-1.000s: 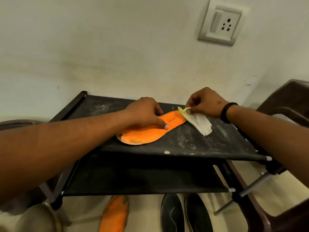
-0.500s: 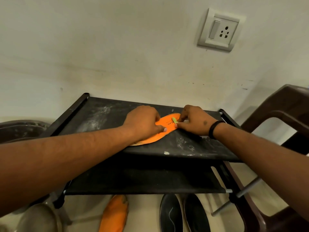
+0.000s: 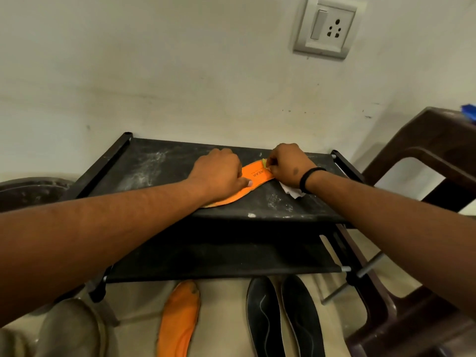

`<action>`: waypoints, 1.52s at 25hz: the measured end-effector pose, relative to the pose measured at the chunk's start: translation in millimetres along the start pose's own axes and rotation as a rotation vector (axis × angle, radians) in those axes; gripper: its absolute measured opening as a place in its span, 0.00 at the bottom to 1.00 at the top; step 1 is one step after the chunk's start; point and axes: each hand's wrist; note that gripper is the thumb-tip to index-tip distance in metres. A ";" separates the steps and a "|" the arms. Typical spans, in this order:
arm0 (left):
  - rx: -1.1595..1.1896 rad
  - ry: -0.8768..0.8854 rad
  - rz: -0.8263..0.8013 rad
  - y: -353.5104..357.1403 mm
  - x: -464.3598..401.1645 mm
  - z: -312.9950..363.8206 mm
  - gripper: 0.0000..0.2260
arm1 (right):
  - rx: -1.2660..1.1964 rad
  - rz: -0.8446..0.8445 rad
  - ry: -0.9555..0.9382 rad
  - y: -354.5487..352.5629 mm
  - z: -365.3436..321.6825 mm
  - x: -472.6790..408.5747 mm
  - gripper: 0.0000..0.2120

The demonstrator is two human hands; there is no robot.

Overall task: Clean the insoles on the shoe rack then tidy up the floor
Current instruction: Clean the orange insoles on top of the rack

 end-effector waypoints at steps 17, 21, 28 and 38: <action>-0.224 0.062 -0.332 -10.5 8.2 -1.0 0.22 | -0.166 -0.011 -0.065 13.1 6.1 22.7 0.07; -0.233 0.068 -0.287 -6.6 7.8 -2.6 0.21 | -0.002 0.052 0.062 10.6 14.1 11.0 0.10; -0.175 0.081 -0.172 -2.0 9.1 -7.1 0.25 | -0.137 0.028 0.046 15.5 -8.3 7.4 0.08; -0.166 0.076 -0.159 -3.4 8.5 -5.4 0.26 | 0.035 0.123 0.246 7.7 16.7 -5.0 0.07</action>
Point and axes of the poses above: each hand's wrist, its own x-axis away from the middle knuckle, its own y-axis out of the palm, z = x × y, and after that the axes turned 12 degrees about -z, right-handed
